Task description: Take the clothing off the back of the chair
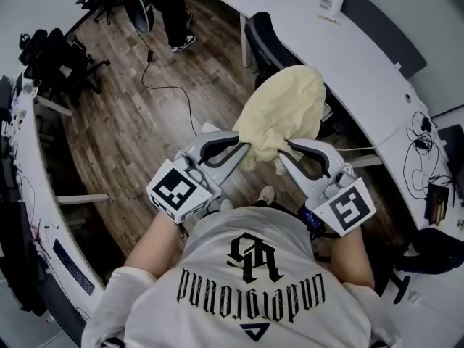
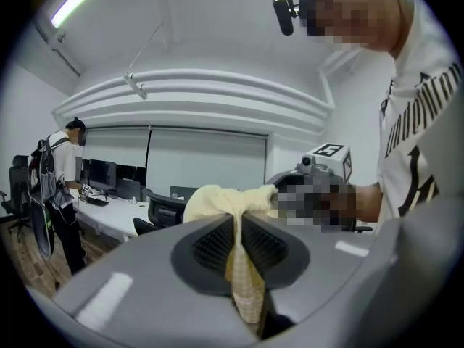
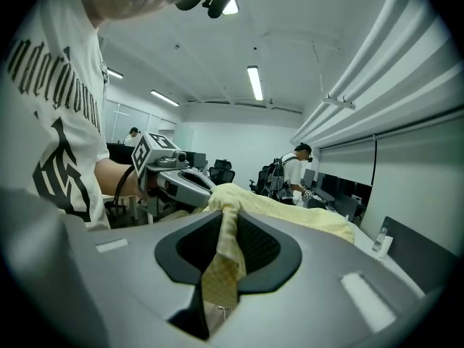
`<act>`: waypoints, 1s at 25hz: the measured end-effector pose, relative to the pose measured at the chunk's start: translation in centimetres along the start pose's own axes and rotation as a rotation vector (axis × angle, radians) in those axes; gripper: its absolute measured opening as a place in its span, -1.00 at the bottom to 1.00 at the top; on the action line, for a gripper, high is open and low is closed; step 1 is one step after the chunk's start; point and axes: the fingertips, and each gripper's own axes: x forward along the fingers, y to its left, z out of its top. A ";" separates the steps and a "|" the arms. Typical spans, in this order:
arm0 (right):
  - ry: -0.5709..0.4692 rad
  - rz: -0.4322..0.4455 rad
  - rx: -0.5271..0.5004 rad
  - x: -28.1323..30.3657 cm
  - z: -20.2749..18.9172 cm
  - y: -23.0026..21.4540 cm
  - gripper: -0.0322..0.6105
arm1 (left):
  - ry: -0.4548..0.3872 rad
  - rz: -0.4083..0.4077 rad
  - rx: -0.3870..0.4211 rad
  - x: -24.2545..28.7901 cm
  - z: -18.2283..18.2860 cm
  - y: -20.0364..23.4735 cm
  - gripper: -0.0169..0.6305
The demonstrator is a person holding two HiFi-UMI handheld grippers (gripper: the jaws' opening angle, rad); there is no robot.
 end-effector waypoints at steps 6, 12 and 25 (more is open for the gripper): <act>0.015 -0.063 0.017 0.7 0.8 5.1 -0.69 | -0.006 -0.063 0.022 -4.9 -0.5 -1.1 -0.70; 0.061 -0.120 0.064 -0.3 -0.3 9.2 -0.69 | 0.001 -0.141 0.007 -7.2 -1.9 -3.4 -0.70; 0.029 -0.138 0.110 -6.6 -1.8 12.2 -0.69 | -0.003 -0.138 0.023 -7.0 -1.6 -10.5 -0.71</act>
